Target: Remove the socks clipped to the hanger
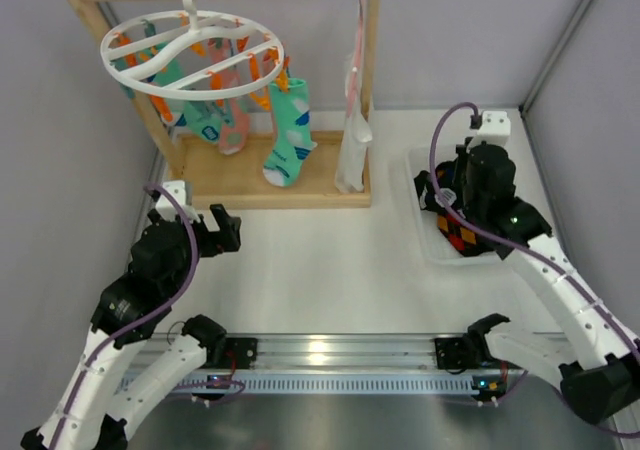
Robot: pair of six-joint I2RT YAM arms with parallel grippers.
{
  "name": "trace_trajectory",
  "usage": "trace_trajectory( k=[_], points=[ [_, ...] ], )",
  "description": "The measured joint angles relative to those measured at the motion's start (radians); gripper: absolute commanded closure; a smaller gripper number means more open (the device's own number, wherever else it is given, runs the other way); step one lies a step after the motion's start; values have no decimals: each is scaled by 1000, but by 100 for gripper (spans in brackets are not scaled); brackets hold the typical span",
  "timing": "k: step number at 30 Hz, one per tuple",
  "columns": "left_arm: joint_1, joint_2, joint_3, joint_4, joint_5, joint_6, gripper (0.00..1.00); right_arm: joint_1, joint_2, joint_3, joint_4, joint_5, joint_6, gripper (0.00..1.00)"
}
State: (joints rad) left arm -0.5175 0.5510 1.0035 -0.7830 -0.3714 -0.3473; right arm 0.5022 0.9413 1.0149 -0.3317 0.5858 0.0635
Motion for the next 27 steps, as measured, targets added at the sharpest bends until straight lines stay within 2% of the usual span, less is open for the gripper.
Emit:
trace_trajectory(
  k=[6,9,14,17,19,20,22,27],
  points=[
    [0,-116,-110,0,0,-19,2,-195,211,69,10,0,25,100],
    [0,-164,-111,11,0,-22,2,-234,326,115,18,-23,43,100],
    [0,-179,-113,23,1,-26,2,-261,485,89,71,-175,122,98],
    [0,-190,-119,23,3,-29,2,-296,562,31,87,-244,181,86],
    [0,-208,-123,22,2,-32,2,-318,587,-7,86,-269,217,56],
    [0,-217,-124,22,0,-34,2,-326,590,-24,85,-275,232,36],
    [0,-232,-124,23,-4,-40,2,-336,581,-38,80,-280,251,29],
    [0,-242,-125,23,-13,-45,2,-341,442,-29,52,-270,261,22]
  ],
)
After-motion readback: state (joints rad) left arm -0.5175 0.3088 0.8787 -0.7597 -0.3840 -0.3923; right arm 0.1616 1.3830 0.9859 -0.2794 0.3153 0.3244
